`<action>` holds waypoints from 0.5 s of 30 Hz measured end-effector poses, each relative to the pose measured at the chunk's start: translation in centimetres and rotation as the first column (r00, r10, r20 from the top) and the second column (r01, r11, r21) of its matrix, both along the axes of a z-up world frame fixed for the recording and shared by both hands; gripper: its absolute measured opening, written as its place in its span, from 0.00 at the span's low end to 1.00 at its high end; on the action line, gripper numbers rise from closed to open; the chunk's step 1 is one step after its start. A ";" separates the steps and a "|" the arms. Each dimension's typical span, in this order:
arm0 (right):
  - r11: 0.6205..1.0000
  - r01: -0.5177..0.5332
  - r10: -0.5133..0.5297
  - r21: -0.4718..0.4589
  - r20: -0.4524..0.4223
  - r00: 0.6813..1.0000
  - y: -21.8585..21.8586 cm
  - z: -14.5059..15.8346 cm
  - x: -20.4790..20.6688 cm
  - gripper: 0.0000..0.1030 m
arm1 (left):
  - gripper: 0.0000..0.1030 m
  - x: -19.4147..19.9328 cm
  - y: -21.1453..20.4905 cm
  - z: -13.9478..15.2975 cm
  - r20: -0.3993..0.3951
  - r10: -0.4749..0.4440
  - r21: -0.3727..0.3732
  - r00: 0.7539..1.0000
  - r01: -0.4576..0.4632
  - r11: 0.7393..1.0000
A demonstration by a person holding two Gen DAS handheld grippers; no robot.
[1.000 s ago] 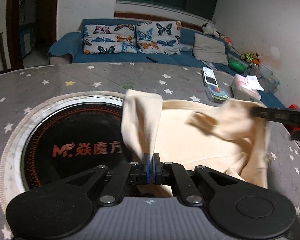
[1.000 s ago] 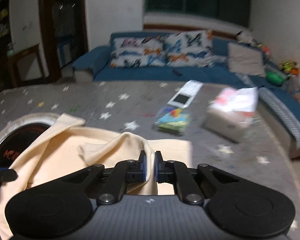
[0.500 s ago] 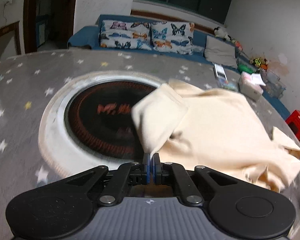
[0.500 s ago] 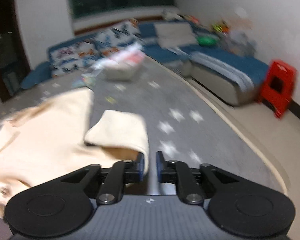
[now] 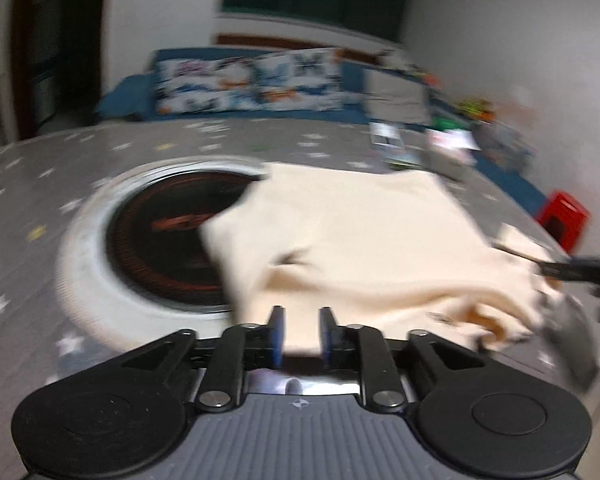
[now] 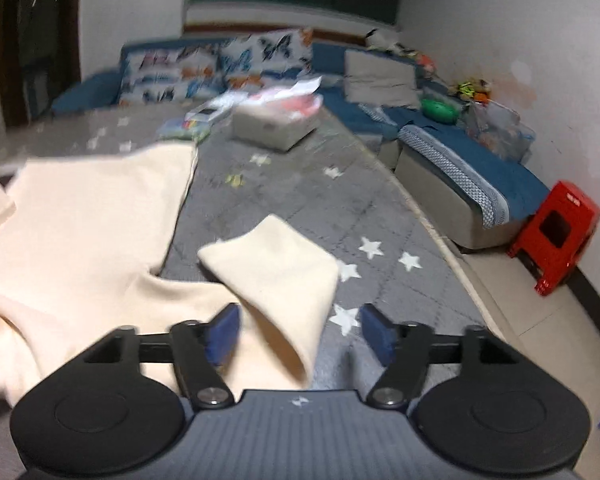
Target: Fold clothes
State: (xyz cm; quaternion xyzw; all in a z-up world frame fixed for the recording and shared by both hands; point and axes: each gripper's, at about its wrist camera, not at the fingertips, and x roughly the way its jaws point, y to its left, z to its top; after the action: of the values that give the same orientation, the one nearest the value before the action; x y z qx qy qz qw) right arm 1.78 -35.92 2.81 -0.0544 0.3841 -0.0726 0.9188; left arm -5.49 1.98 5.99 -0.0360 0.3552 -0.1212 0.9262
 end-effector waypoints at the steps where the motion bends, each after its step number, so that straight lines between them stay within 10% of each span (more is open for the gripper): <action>1: 1.000 -0.001 0.001 -0.010 -0.003 1.000 0.0 -0.3 0.4 0.74 | 0.34 0.0 -1.0 0.0 0.005 -0.035 0.001 0.999 0.035 0.999; 8: 0.993 0.116 -0.115 -0.016 0.051 0.992 -2.5 -0.5 1.1 0.78 | 0.43 0.7 -7.5 -0.4 0.015 -0.229 0.009 0.973 0.229 0.973; 15: 0.925 0.360 -0.375 0.124 0.130 0.918 -8.8 0.2 -2.2 0.79 | 0.48 1.9 -10.9 -1.7 0.017 -0.295 0.016 0.955 0.295 0.955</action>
State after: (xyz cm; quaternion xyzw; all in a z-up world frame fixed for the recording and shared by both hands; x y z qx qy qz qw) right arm -0.37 -44.74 3.05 0.0692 0.3198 -0.2289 0.9168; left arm -3.54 -8.95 4.28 0.0245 0.3486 -0.2560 0.9013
